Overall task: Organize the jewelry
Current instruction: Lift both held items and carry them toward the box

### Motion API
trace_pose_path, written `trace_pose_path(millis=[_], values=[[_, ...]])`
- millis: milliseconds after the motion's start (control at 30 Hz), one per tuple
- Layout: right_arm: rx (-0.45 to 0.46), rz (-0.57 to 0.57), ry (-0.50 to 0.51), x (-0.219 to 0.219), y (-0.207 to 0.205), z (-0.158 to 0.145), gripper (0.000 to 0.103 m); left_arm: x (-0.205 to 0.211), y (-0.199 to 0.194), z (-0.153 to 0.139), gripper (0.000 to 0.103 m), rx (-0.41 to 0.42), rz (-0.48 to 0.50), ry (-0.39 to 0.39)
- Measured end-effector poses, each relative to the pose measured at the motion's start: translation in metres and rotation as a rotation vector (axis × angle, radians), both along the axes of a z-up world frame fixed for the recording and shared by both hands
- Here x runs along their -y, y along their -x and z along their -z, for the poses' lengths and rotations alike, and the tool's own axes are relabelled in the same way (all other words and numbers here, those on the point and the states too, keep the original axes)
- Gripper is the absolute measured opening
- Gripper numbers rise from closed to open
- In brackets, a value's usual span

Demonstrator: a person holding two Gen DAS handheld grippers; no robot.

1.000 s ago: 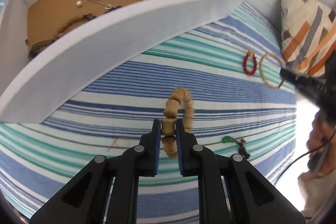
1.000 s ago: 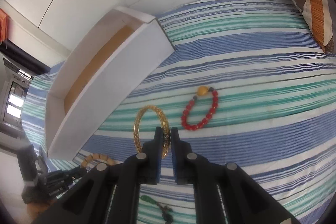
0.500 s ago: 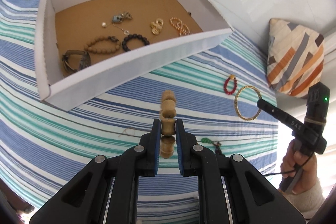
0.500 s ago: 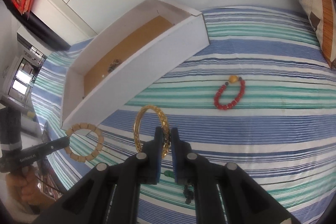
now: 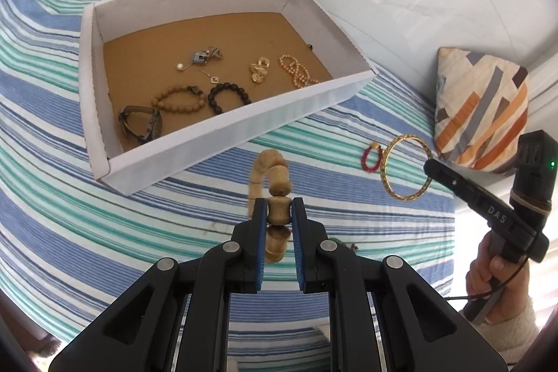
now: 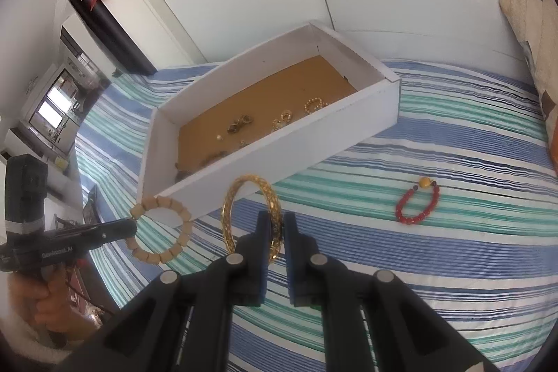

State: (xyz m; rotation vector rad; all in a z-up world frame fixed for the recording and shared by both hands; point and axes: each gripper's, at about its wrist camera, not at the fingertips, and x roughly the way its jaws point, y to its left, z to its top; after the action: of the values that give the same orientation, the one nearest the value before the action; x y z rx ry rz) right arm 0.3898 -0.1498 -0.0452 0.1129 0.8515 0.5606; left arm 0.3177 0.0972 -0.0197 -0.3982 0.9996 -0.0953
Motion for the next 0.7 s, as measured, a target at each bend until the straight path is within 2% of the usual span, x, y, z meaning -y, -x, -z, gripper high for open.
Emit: trace_pose_path(millis=[700], values=[[0.007,-0.024,-0.017,-0.001,-0.002,-0.015,0.008,0.002,-0.009,-0.005,0.012,-0.006,0.013,-0.002]])
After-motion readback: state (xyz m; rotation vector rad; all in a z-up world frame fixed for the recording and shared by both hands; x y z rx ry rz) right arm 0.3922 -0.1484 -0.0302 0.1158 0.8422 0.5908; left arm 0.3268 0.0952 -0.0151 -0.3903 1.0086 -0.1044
